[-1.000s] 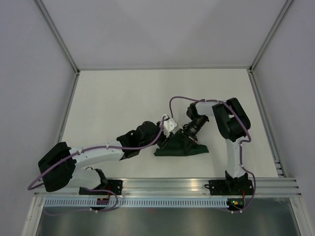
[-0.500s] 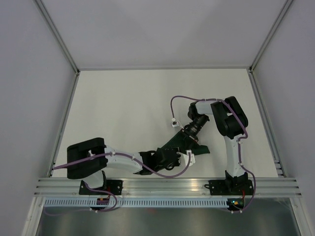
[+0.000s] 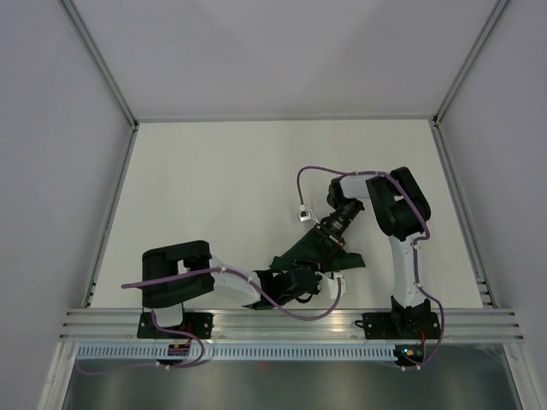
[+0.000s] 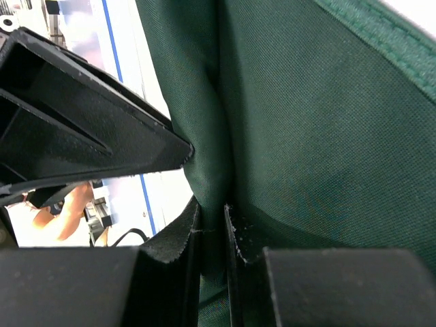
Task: Fold the napkin, place the utensils inside, and roll it up
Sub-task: Roll the napkin with the utensil
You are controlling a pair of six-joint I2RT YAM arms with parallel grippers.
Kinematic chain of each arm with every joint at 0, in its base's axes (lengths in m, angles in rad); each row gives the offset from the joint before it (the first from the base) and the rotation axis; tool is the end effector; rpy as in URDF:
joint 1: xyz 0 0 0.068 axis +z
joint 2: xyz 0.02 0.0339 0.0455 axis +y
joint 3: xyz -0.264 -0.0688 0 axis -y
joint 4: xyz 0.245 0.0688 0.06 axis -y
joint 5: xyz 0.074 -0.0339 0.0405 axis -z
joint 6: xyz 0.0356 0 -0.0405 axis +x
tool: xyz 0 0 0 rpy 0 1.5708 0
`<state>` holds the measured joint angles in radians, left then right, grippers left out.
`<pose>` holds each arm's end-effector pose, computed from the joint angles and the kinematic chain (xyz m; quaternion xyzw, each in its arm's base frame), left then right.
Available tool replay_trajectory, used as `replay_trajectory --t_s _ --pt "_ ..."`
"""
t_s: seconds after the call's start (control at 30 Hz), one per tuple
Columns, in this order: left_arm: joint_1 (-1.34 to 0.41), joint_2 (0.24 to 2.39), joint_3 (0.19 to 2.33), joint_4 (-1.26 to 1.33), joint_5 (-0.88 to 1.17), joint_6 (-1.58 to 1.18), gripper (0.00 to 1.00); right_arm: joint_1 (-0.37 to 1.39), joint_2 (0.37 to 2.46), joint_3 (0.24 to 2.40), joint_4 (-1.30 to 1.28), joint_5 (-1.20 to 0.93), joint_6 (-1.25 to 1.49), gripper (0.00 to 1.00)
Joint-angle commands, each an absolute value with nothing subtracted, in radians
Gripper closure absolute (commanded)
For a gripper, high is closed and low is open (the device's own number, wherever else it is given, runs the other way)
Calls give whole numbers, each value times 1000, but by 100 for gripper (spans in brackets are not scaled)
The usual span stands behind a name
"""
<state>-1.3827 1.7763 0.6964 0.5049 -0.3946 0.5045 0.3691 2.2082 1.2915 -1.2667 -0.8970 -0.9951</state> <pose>0.0755 -0.3235 0.1260 0.6426 0.5814 -0.0432 0.4971 0.2870 0.1408 0.0890 0.4401 -0.7493 -0.4770 0.1312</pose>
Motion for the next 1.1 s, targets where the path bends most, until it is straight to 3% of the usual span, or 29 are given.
replay_trajectory --t_s 0.0,0.27,0.63,0.73,0.93,1.07 --pt "-1384 1813 716 532 -397 552 48 364 2258 1299 -1097 -735 -1057 99" --pt "-1361 1839 726 466 -311 509 55 364 2264 1304 -1103 -738 -1062 99" --pt "-1327 1871 765 347 -206 440 96 362 2261 1305 -1108 -738 -1060 99" --pt "-1325 1875 772 325 -180 423 98 361 2240 1304 -1098 -739 -1043 93" --pt "-1304 1867 773 287 -118 370 98 356 2134 1301 -1046 -732 -974 65" --pt "-1281 1874 781 270 -92 322 98 347 2057 1302 -996 -709 -885 56"
